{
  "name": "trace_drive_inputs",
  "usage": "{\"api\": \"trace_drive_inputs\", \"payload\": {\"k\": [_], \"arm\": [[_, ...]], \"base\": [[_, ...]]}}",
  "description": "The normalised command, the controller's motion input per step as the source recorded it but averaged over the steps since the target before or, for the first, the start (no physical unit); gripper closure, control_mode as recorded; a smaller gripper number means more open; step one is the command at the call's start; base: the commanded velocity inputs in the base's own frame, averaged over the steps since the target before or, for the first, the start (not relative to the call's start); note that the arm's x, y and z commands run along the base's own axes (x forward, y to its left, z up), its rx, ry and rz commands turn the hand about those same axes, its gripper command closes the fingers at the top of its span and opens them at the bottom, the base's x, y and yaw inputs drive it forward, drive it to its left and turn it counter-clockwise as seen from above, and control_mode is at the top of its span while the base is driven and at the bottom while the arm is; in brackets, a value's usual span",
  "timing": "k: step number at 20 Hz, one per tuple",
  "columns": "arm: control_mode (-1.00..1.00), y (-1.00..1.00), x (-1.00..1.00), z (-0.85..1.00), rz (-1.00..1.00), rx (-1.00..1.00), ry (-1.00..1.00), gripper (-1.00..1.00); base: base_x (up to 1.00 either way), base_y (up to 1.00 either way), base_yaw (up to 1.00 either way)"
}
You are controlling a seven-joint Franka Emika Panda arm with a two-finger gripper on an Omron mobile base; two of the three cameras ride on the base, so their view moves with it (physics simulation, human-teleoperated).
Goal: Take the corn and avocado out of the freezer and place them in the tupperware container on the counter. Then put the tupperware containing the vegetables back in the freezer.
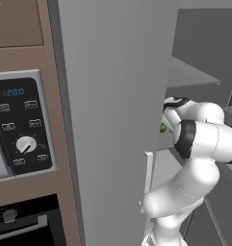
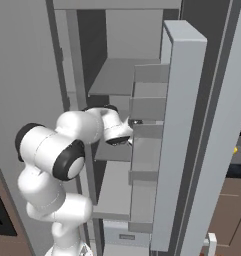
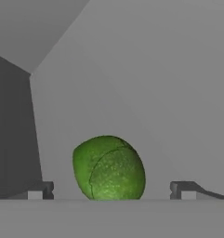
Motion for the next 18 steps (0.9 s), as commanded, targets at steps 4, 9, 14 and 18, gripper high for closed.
{"api": "trace_drive_inputs", "payload": {"k": [4, 9, 14, 18], "arm": [[-1.00, 0.00, 0.19, -0.01, 0.00, 0.07, 0.00, -1.00], [-1.00, 0.06, 0.05, -0.13, 0.00, 0.02, 0.00, -1.00], [-1.00, 0.14, 0.04, -0.20, 0.00, 0.00, 0.00, -1.00], [-1.00, 0.13, 0.08, -0.13, 0.00, 0.00, 0.00, -1.00]], "base": [[0.00, 0.00, 0.00], [0.00, 0.00, 0.00], [0.00, 0.00, 0.00], [0.00, 0.00, 0.00]]}}
